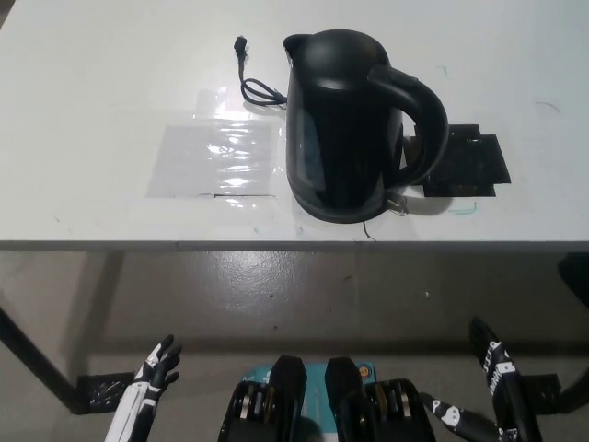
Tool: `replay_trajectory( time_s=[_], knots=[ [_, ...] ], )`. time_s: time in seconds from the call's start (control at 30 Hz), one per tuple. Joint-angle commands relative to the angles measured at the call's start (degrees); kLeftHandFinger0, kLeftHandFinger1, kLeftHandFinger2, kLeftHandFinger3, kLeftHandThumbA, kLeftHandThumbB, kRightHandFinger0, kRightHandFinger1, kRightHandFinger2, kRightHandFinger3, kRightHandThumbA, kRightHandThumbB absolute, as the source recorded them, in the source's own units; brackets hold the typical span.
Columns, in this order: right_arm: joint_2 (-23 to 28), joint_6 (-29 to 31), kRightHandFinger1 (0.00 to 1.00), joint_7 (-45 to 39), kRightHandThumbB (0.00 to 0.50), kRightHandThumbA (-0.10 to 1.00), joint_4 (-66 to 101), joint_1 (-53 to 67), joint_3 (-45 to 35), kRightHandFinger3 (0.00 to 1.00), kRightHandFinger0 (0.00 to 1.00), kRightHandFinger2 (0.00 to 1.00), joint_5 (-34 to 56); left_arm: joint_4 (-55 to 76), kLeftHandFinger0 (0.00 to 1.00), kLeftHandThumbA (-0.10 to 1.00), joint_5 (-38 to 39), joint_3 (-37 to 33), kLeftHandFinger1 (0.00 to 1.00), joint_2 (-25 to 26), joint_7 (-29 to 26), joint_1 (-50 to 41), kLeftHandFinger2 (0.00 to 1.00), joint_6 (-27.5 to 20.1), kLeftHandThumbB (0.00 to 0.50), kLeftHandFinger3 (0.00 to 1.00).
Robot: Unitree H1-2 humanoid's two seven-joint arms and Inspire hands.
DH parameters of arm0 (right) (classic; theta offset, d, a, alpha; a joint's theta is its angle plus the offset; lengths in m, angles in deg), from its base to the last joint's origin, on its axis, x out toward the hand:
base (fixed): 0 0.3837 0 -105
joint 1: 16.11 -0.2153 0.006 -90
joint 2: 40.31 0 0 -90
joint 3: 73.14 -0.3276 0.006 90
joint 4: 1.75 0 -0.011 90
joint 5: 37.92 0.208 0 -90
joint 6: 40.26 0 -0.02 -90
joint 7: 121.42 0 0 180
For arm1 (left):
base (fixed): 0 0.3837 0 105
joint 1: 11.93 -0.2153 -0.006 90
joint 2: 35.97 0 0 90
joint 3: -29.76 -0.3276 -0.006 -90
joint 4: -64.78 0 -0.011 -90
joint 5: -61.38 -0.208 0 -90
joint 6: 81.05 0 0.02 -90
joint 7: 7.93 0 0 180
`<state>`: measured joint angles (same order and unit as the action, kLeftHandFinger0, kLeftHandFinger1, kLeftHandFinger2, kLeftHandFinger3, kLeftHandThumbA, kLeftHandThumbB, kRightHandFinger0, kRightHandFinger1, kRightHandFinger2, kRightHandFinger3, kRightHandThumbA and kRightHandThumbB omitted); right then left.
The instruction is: A kettle is kept at the center of the table close to the robot and the robot uses its right index finger to press downwards on the transparent start boiling button
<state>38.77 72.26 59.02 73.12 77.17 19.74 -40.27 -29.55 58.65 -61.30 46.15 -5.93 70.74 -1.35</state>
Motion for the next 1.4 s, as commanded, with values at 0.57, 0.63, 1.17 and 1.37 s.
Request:
replay_trajectory(
  time_s=[0.57,0.63,1.17,1.37],
  knots=[
    [0.00,2.40,1.00,9.52,0.245,1.00,14.00,-1.25,-0.63,1.00,1.00,1.00,-20.67,1.23,1.00,1.00,1.30,0.22,1.00,0.53,2.16,2.09,1.00,-3.05,0.229,1.00],
    [0.27,0.89,1.00,10.41,0.233,1.00,16.49,-1.45,-0.68,1.00,1.00,1.00,-25.06,1.30,1.00,1.00,1.48,0.26,1.00,0.36,2.22,2.22,1.00,-2.88,0.239,1.00],
    [-0.65,-12.47,0.00,16.54,0.223,0.88,21.50,-7.27,3.09,1.00,0.00,0.00,-53.99,1.83,1.00,1.00,1.70,0.57,1.00,0.44,2.35,2.68,1.00,-1.80,0.241,1.00],
    [-1.12,-18.60,0.00,14.01,0.156,1.00,19.96,-10.32,4.02,1.00,0.00,0.00,-57.16,1.80,1.00,1.00,1.49,0.47,1.00,0.53,2.40,3.16,1.00,-1.95,0.248,1.00]
  ],
)
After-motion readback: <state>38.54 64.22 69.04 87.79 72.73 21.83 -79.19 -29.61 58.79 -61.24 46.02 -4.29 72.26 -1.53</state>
